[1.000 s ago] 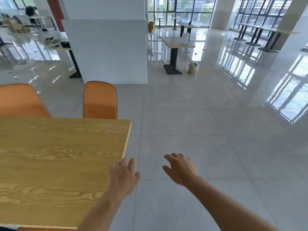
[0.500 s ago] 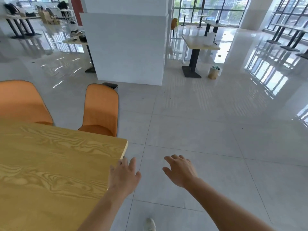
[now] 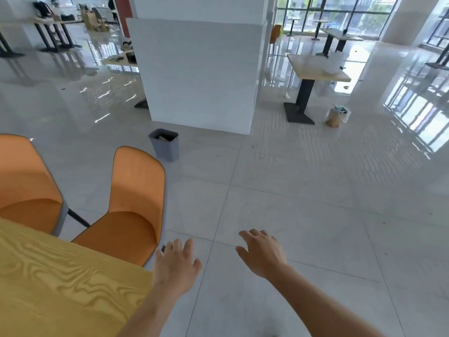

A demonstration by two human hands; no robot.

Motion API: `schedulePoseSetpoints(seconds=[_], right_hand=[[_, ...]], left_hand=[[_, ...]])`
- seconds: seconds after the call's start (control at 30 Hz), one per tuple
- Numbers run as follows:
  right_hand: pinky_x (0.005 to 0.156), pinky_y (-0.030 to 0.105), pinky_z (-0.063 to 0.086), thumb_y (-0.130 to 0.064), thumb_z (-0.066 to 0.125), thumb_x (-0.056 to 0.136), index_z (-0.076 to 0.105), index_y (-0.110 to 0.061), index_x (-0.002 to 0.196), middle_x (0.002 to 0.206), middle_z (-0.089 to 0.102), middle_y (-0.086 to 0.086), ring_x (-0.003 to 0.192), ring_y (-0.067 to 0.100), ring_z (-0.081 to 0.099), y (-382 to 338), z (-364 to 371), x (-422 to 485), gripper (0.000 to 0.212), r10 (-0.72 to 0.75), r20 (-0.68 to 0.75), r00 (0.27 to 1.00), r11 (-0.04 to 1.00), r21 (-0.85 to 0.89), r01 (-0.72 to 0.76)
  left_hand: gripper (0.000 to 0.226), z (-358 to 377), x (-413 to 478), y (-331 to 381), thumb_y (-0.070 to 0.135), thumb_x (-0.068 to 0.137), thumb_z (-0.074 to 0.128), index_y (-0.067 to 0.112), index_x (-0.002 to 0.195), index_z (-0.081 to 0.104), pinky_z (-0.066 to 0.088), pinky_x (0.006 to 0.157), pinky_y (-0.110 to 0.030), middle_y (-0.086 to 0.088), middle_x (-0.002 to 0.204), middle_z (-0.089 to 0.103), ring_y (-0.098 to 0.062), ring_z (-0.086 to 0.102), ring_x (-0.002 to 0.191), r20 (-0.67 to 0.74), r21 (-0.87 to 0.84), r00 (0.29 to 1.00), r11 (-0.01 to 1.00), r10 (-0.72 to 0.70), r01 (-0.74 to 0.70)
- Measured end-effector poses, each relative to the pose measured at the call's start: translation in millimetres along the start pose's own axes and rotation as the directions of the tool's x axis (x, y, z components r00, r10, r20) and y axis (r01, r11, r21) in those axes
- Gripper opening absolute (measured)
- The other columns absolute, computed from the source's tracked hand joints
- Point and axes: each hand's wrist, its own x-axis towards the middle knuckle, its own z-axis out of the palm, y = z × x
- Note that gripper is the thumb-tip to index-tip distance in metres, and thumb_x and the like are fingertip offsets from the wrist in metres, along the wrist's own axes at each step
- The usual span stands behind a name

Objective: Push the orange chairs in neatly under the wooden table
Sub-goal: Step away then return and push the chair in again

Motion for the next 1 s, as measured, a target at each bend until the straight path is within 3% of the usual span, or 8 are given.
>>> schedulePoseSetpoints(seconds=[0.17, 0.33, 0.47, 0.57, 0.83, 1.0], right_hand=[[0.099, 0.041, 0.042, -0.049, 0.043, 0.101, 0.049, -0.025, 0.138, 0.132, 0.059, -0.001, 0.122, 0.025, 0.05, 43.9, -22.2, 104.9, 0.045, -0.122, 0.014, 0.992, 0.992, -0.027, 0.122], [0.099, 0.042, 0.042, -0.048, 0.042, 0.101, 0.049, -0.024, 0.137, 0.131, 0.059, -0.001, 0.121, 0.025, 0.05, 77.0, -50.2, 191.3, 0.044, -0.256, 0.084, 0.963, 0.964, -0.05, 0.261], [0.1, 0.041, 0.042, -0.048, 0.042, 0.101, 0.05, -0.023, 0.136, 0.131, 0.059, -0.001, 0.121, 0.024, 0.05, 86.5, -73.1, 257.5, 0.044, -0.342, 0.115, 0.933, 0.934, -0.071, 0.351], [0.1, 0.042, 0.042, -0.048, 0.041, 0.102, 0.048, -0.023, 0.138, 0.131, 0.059, -0.001, 0.121, 0.025, 0.05, 82.2, -81.2, 302.5, 0.045, -0.397, 0.133, 0.908, 0.909, -0.079, 0.409], [0.1, 0.042, 0.042, -0.047, 0.04, 0.102, 0.048, -0.023, 0.137, 0.128, 0.059, 0.0, 0.118, 0.025, 0.05, 35.0, -87.6, 436.3, 0.044, -0.515, 0.181, 0.838, 0.838, -0.099, 0.537], [0.101, 0.042, 0.042, -0.047, 0.041, 0.101, 0.048, -0.023, 0.137, 0.13, 0.058, 0.0, 0.121, 0.025, 0.049, -5.6, -95.0, 520.1, 0.044, -0.572, 0.231, 0.787, 0.79, -0.105, 0.605]], left_hand=[[0.056, -2.0, 82.1, 24.2, 0.048, 0.1, 0.03, 0.025, 0.151, 0.024, 0.032, 0.11, -0.047, -0.001, 0.141, 0.047, -0.02, 0.042, 0.131, 0.022, -0.026, 0.989, 0.989, -0.147, 0.148], [0.049, -15.6, 143.2, 49.3, 0.046, 0.098, 0.034, 0.028, 0.143, 0.031, 0.035, 0.107, -0.047, 0.0, 0.133, 0.05, -0.019, 0.045, 0.124, 0.026, -0.093, 0.955, 0.95, -0.296, 0.297], [0.053, -28.8, 185.6, 54.6, 0.048, 0.099, 0.034, 0.028, 0.147, 0.028, 0.036, 0.108, -0.048, 0.0, 0.136, 0.051, -0.02, 0.045, 0.128, -0.004, -0.146, 0.913, 0.904, -0.407, 0.402], [0.055, -31.3, 212.5, 48.5, 0.049, 0.098, 0.034, 0.028, 0.149, 0.029, 0.039, 0.107, -0.046, 0.001, 0.139, 0.051, -0.019, 0.047, 0.127, -0.027, -0.168, 0.878, 0.868, -0.479, 0.468], [0.044, -45.4, 308.6, 0.5, 0.048, 0.095, 0.042, 0.025, 0.133, 0.042, 0.048, 0.09, -0.04, 0.004, 0.108, 0.059, -0.017, 0.056, 0.096, -0.158, -0.258, 0.758, 0.767, -0.633, 0.587], [0.049, -61.2, 372.9, -41.9, 0.049, 0.095, 0.044, 0.023, 0.137, 0.041, 0.049, 0.089, -0.041, 0.001, 0.112, 0.061, -0.02, 0.059, 0.099, -0.203, -0.324, 0.673, 0.697, -0.711, 0.639]])
